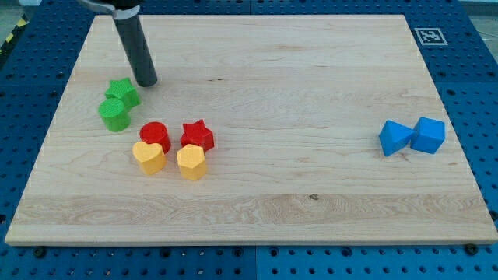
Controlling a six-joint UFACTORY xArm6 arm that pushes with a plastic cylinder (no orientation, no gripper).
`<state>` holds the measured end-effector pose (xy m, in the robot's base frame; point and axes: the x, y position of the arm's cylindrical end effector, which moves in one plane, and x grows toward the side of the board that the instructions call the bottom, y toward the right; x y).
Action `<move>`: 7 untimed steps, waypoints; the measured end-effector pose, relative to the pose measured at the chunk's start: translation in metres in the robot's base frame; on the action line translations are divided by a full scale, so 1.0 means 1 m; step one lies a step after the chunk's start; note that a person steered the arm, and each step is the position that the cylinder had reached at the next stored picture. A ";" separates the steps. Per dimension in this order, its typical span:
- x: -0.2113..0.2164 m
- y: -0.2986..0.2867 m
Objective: Move the arm to the right side of the board
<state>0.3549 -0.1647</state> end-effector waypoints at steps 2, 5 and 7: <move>-0.010 0.073; 0.023 0.140; 0.121 0.192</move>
